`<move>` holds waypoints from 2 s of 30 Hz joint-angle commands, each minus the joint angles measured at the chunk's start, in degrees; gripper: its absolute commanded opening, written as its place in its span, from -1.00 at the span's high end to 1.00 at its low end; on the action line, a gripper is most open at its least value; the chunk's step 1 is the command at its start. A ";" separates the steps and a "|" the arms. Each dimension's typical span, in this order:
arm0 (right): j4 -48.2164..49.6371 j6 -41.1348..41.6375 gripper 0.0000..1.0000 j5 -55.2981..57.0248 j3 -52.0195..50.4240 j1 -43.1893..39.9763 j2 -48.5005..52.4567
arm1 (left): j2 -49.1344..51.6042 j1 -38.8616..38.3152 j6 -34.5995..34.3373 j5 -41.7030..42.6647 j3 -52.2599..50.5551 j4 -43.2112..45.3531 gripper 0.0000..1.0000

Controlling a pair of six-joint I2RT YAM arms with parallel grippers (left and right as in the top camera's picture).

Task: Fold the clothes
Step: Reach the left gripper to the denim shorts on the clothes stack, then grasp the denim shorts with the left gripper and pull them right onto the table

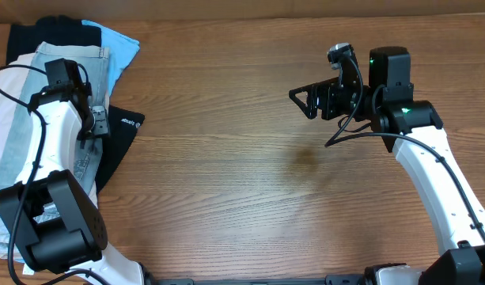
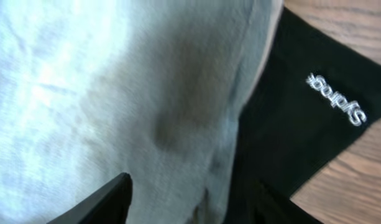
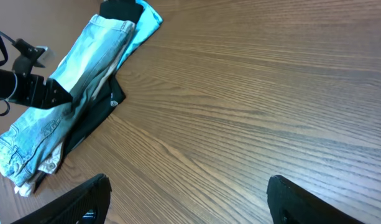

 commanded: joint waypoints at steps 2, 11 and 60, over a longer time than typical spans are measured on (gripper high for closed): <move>-0.33 0.13 -0.66 -0.31 1.92 0.28 -0.15 | 0.61 1.62 4.42 -2.08 -0.72 3.08 -0.18; -0.46 0.13 -0.65 0.13 1.92 0.28 -0.15 | 0.63 1.77 5.40 0.94 -1.25 5.18 -0.11; -3.98 0.11 -0.64 2.71 1.92 0.13 -0.15 | 4.15 -0.33 2.14 0.02 3.37 -1.38 0.92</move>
